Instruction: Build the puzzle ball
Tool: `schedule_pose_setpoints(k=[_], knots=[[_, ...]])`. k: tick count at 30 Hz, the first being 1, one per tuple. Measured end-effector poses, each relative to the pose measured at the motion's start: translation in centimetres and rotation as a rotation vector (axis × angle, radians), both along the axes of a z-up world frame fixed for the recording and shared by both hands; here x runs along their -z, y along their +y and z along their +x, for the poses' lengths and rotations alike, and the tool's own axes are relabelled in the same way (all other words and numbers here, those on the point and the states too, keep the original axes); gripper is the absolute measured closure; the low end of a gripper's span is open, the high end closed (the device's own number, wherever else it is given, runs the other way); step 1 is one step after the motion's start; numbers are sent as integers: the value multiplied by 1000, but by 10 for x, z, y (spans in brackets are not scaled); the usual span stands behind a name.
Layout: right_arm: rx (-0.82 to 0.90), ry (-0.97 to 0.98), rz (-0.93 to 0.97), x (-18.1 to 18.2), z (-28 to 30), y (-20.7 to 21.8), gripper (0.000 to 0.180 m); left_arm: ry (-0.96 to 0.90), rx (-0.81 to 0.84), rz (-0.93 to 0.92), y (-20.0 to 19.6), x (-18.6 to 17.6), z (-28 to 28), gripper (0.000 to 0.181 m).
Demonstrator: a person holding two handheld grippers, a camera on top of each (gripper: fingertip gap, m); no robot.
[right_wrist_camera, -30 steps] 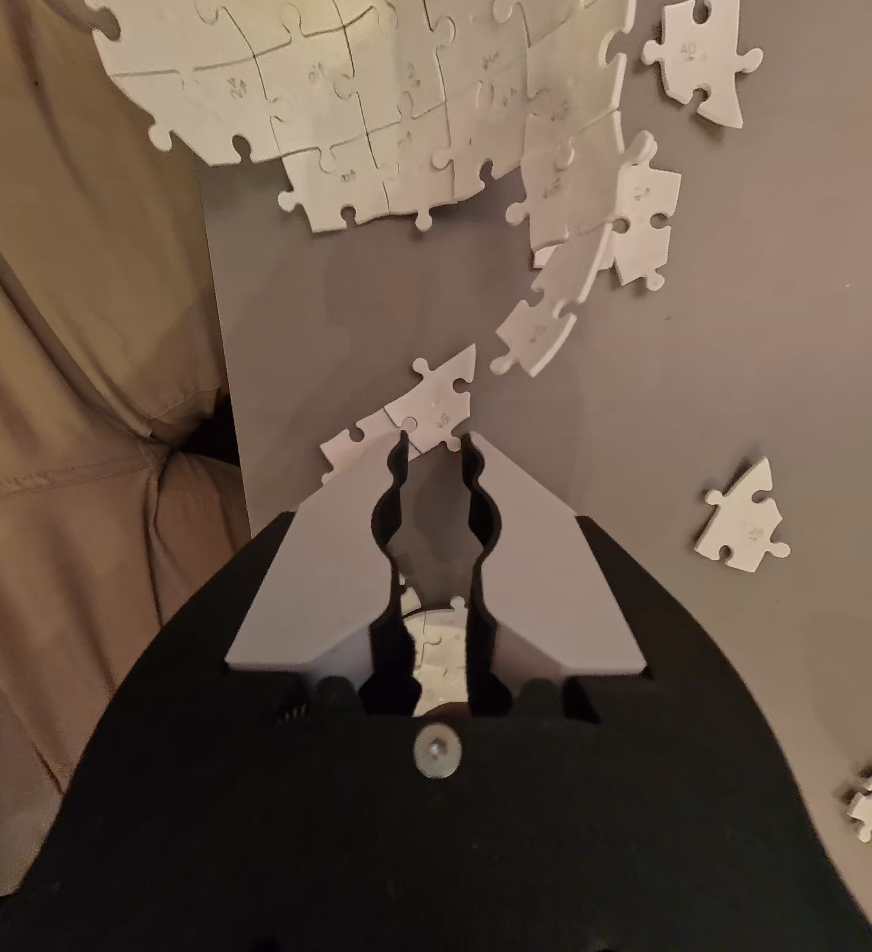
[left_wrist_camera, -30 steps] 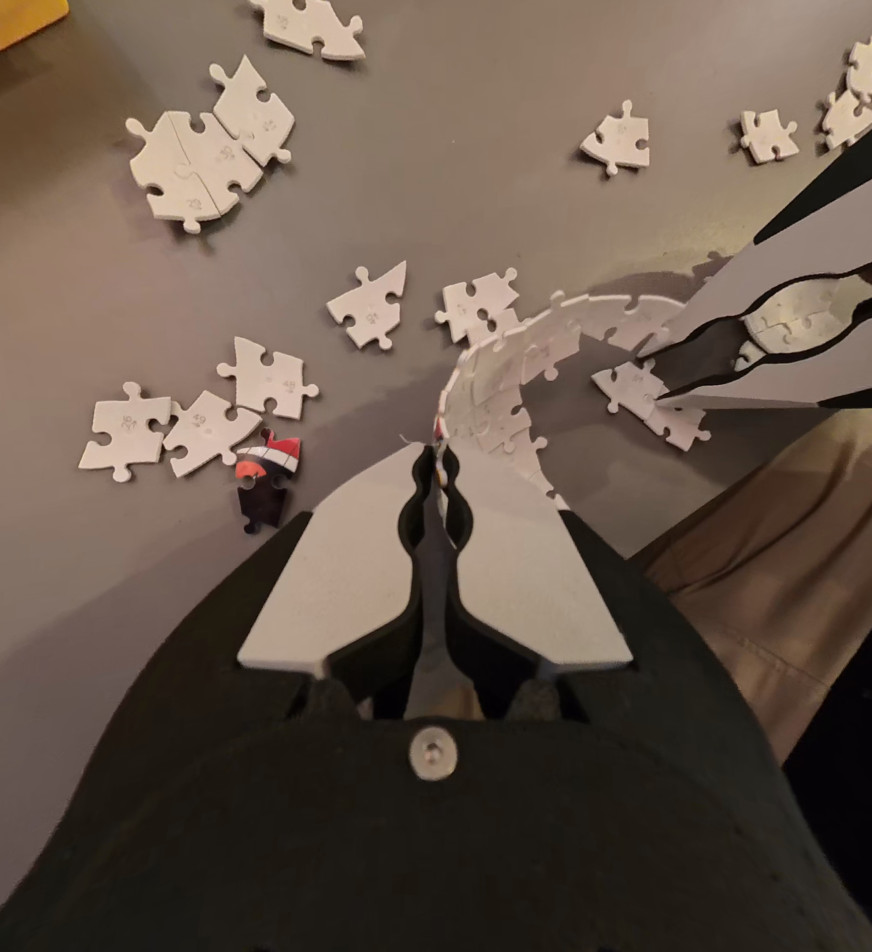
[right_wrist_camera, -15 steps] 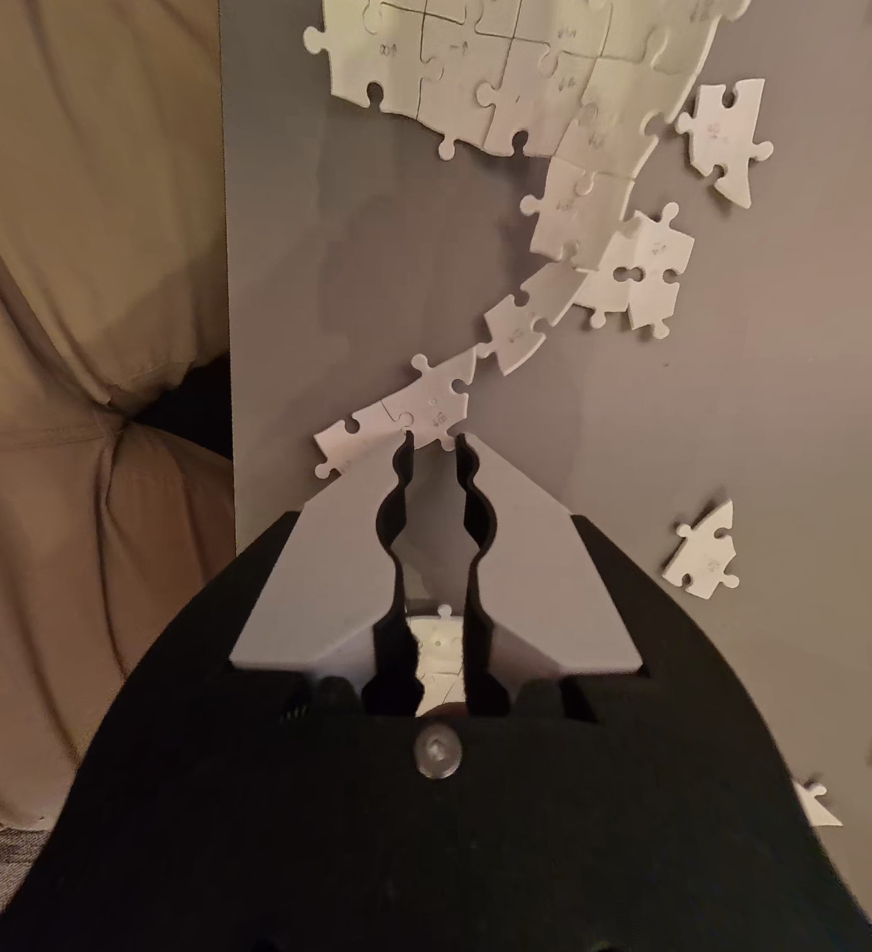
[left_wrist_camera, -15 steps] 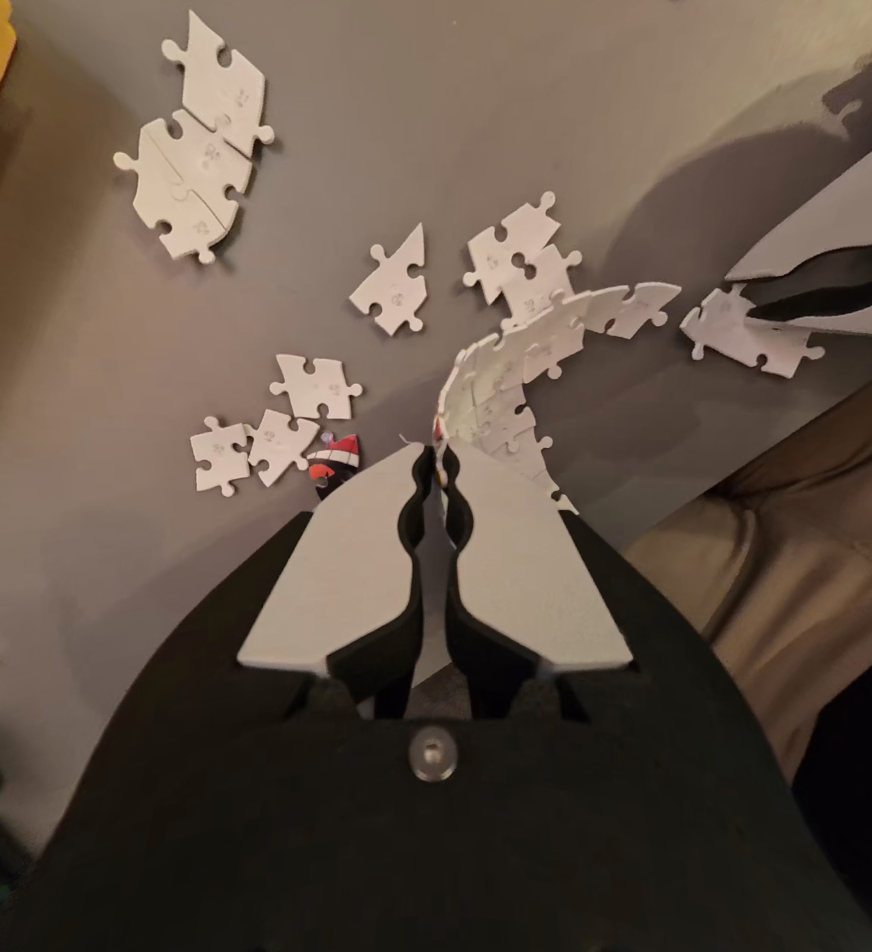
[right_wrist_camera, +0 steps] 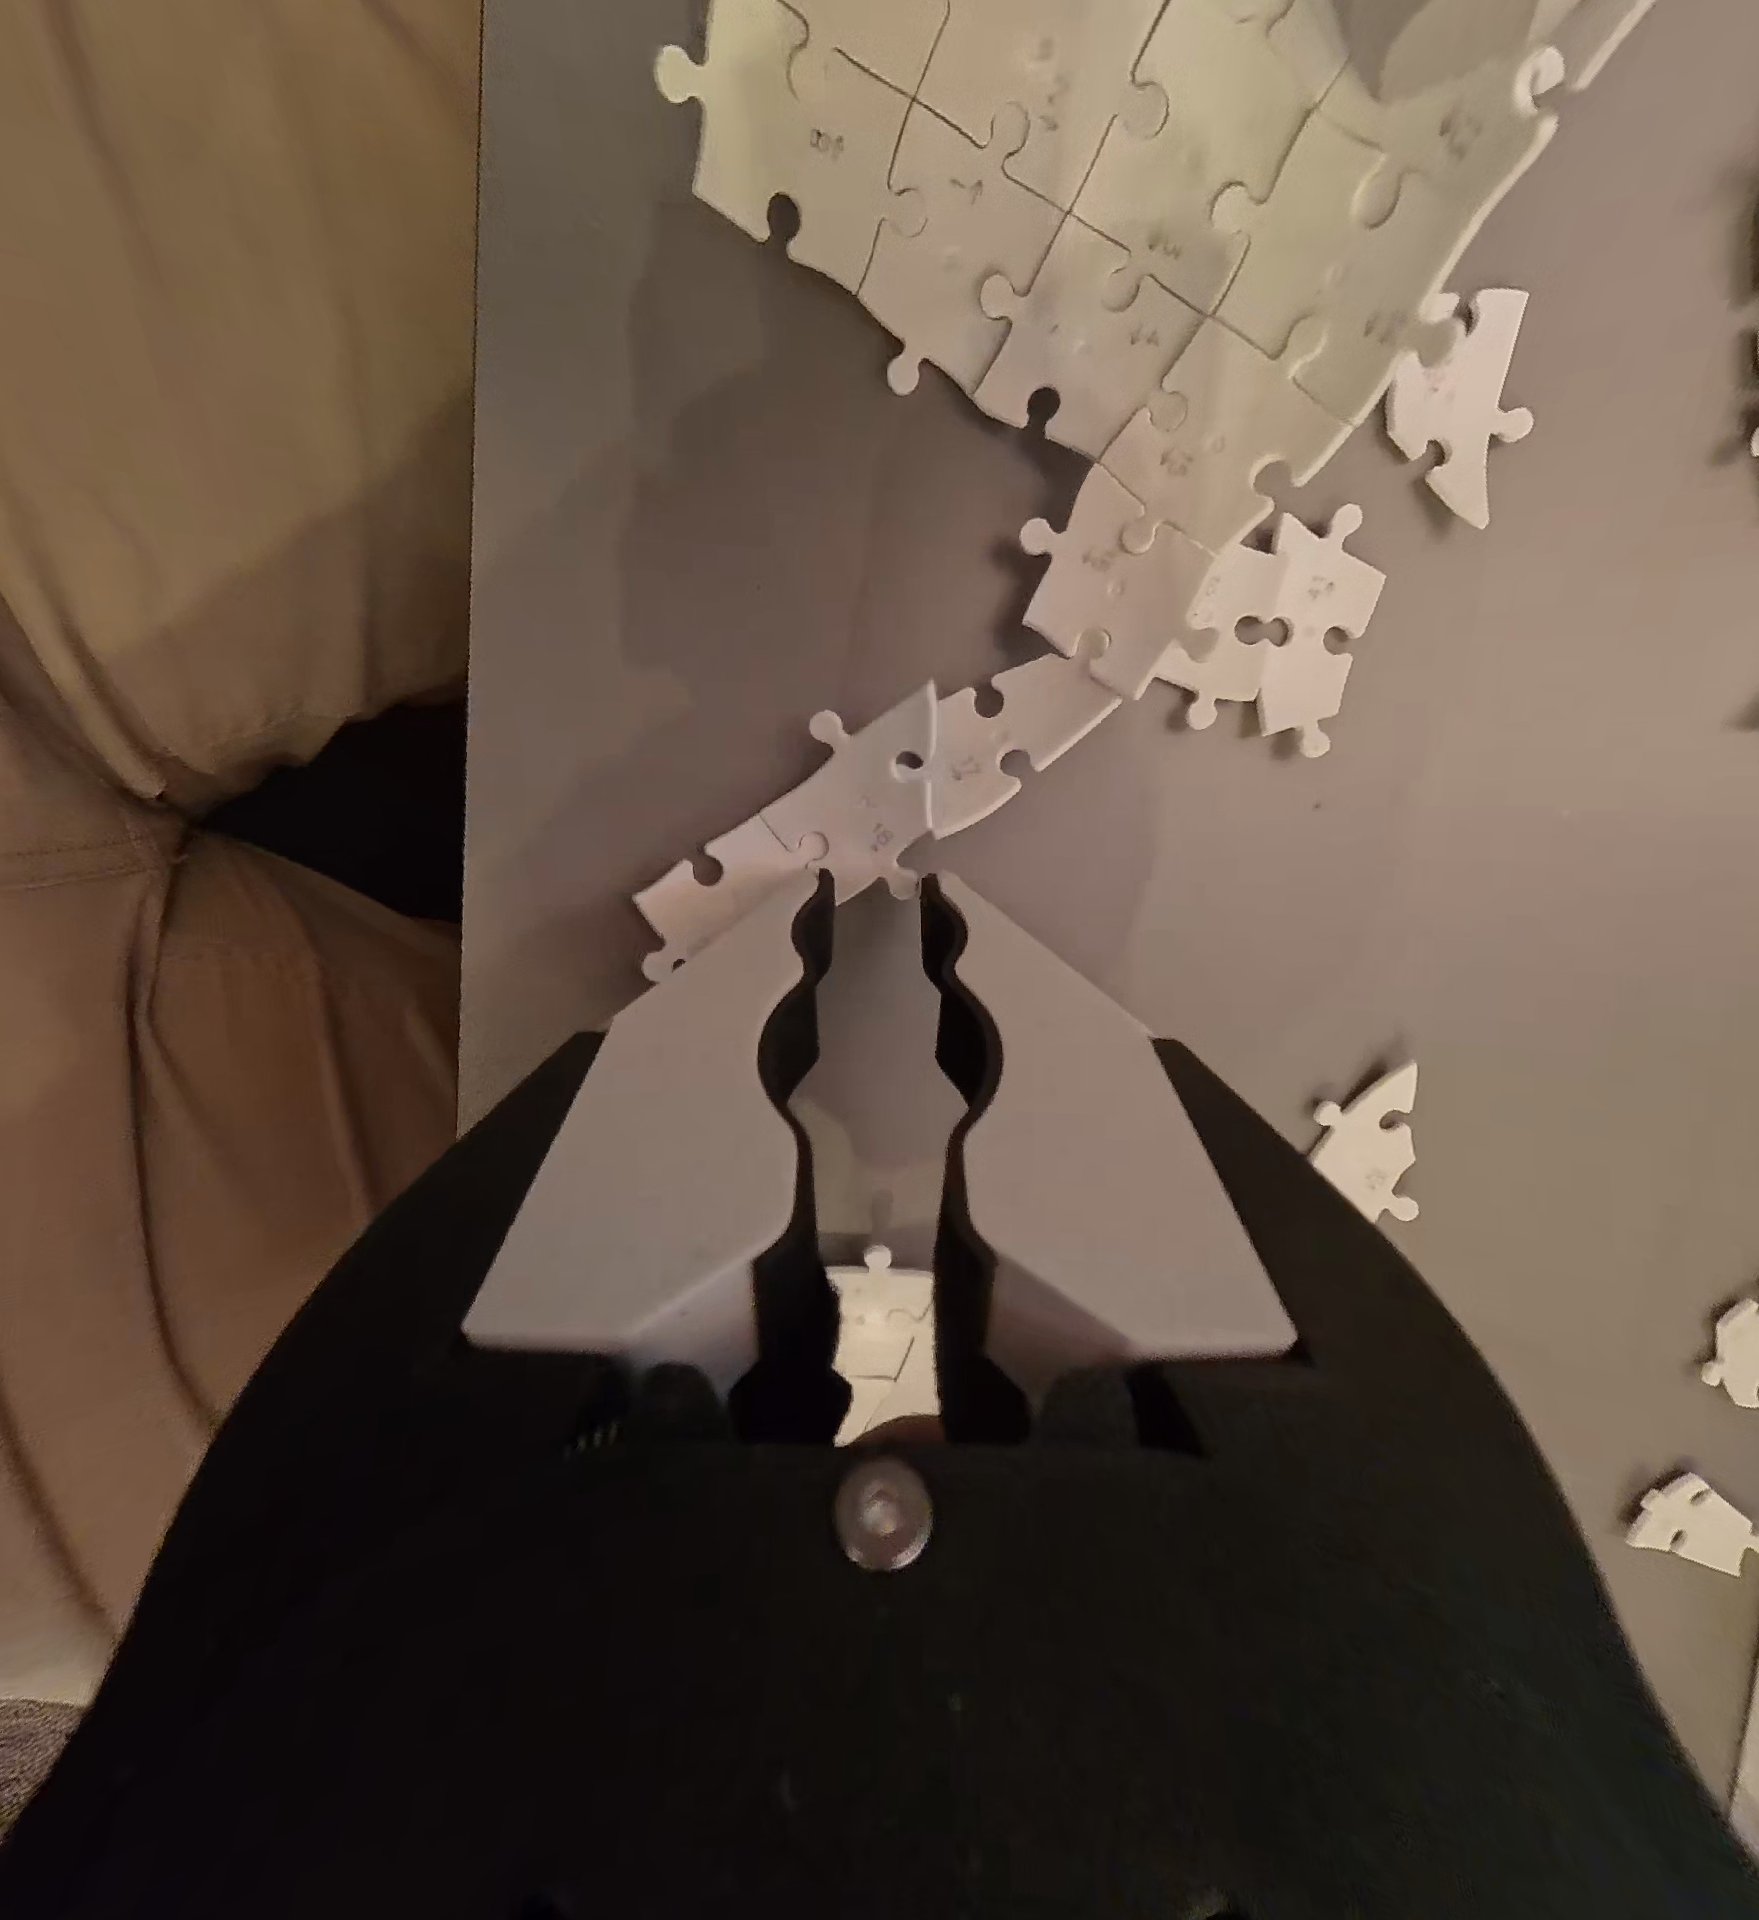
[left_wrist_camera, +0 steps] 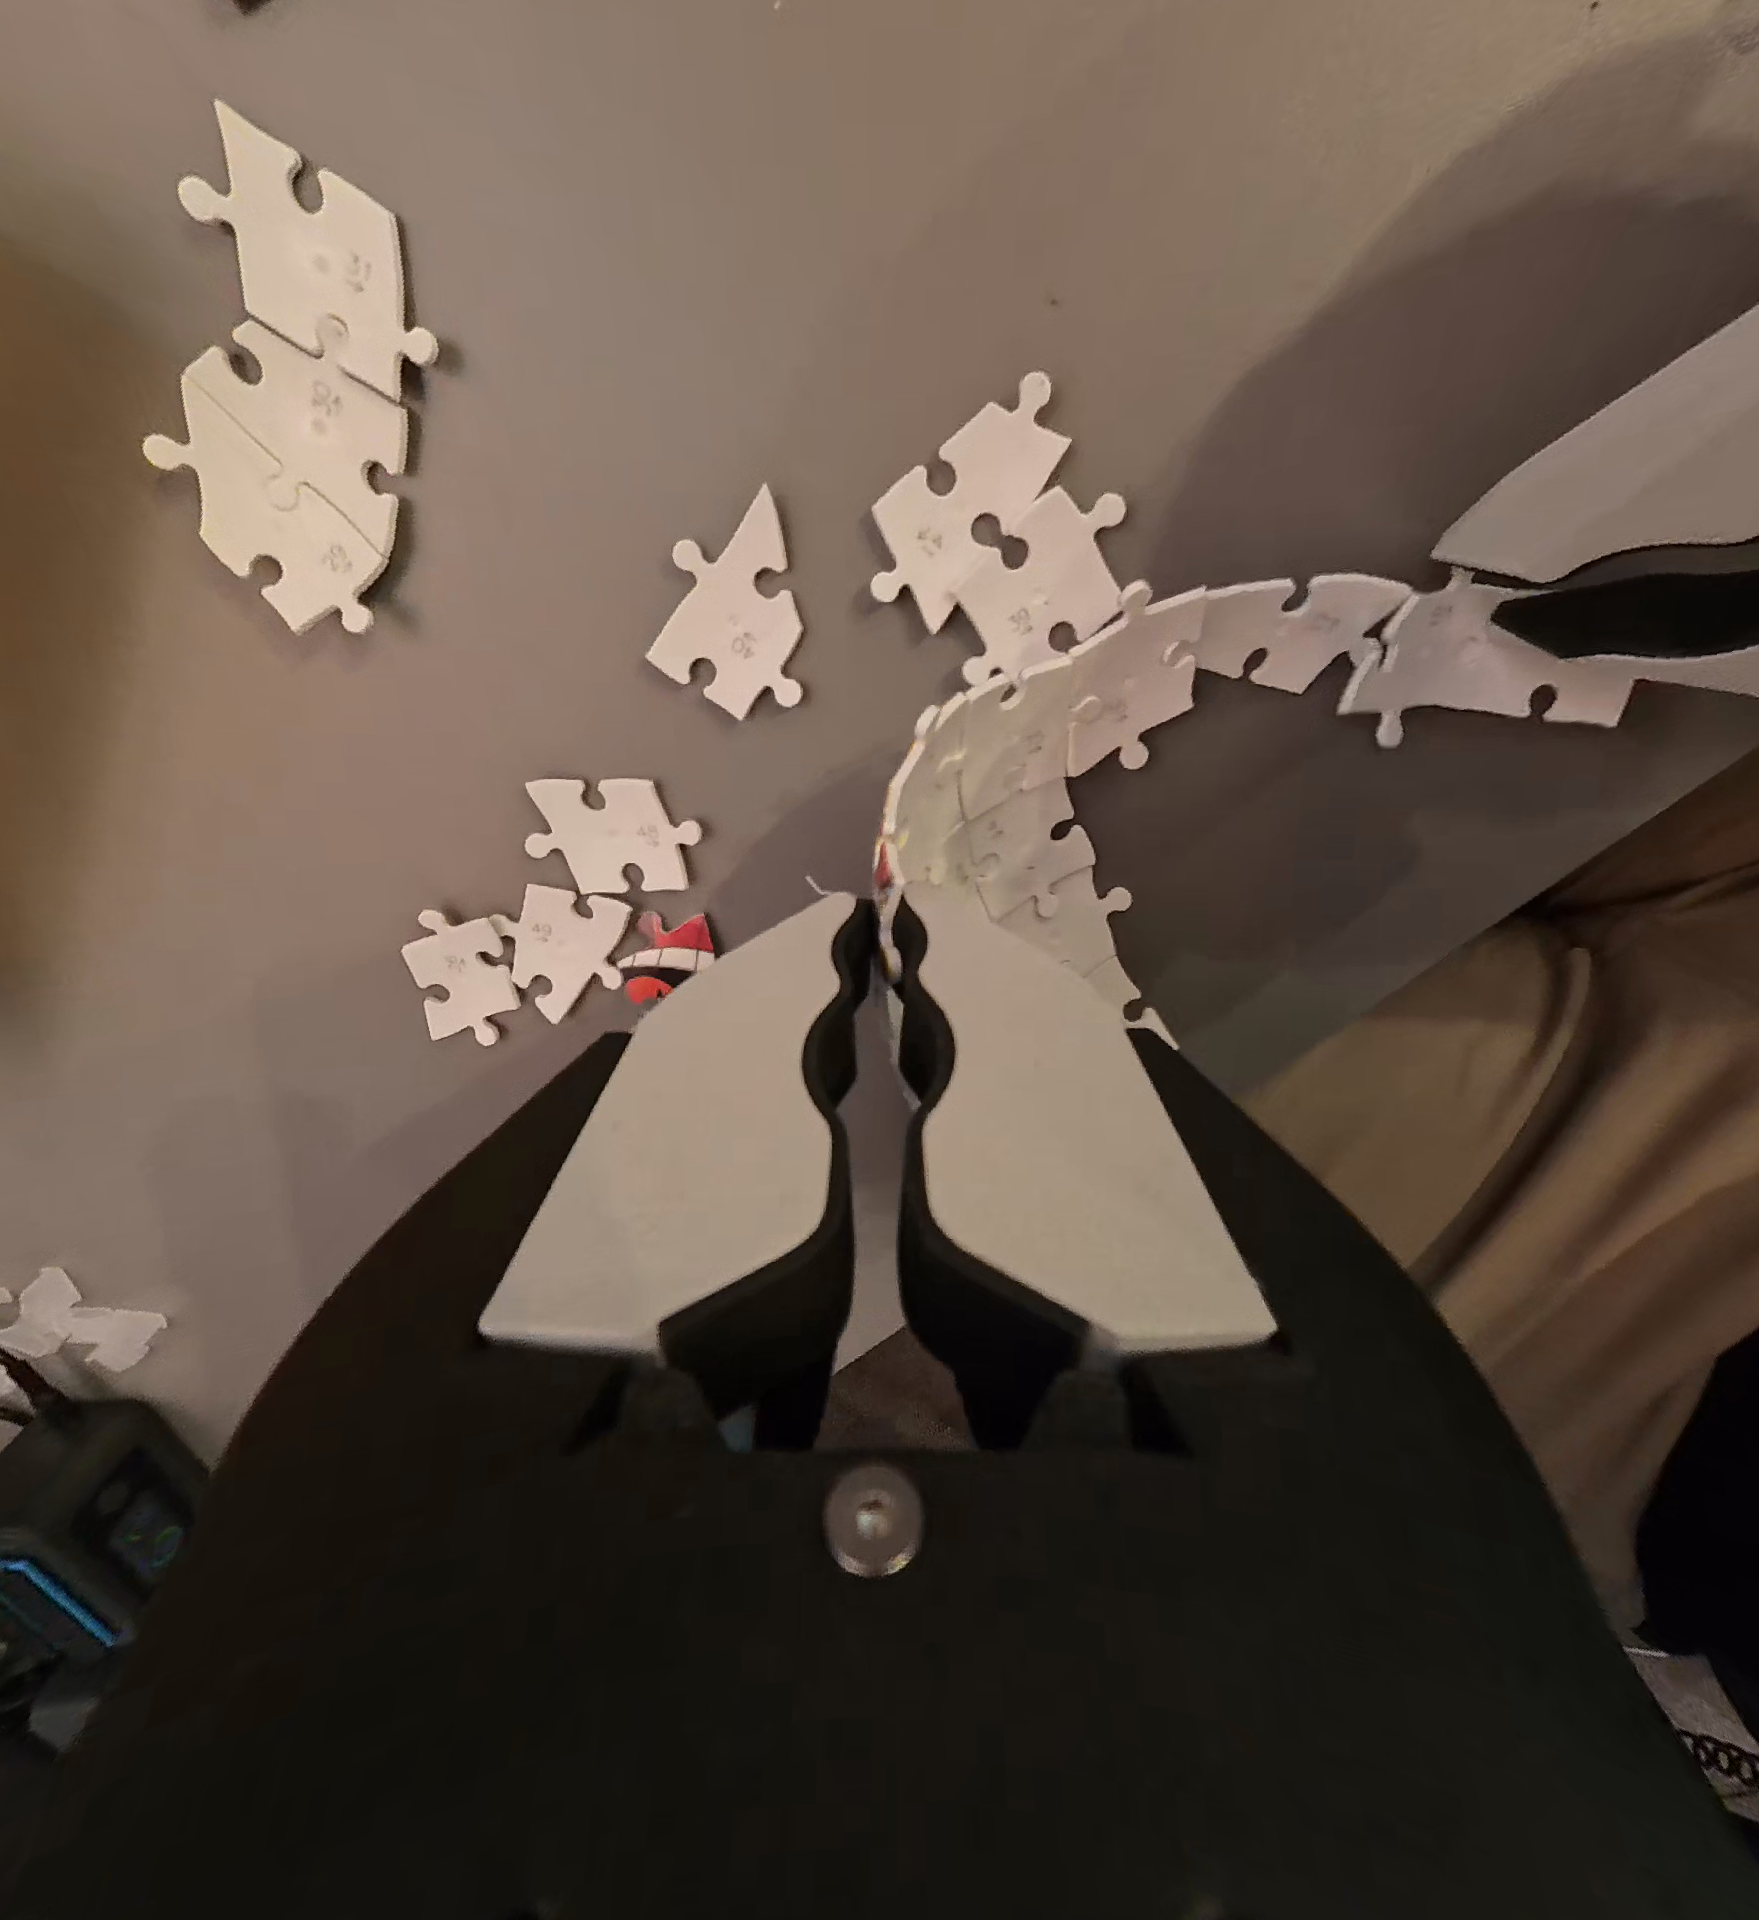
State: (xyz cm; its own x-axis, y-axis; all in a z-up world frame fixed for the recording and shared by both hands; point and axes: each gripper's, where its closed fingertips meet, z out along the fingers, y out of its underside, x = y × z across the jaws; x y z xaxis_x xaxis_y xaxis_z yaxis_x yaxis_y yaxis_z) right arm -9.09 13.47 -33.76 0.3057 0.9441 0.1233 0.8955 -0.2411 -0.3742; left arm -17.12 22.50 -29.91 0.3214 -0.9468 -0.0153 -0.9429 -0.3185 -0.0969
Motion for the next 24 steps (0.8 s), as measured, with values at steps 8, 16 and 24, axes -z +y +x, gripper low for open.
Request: schedule_pose_setpoints(k=[8, 16, 24], knots=[[-26, 36, 55, -16, -10, 2, 170, 16, 15, 6, 2, -1, 4, 178], [6, -7, -18, 1, -7, -6, 170, 11, 4, 7, 4, -1, 0, 178], [83, -13, -47, 1, -7, -8, 169, 0, -16, 8, 7, -1, -9, 178]])
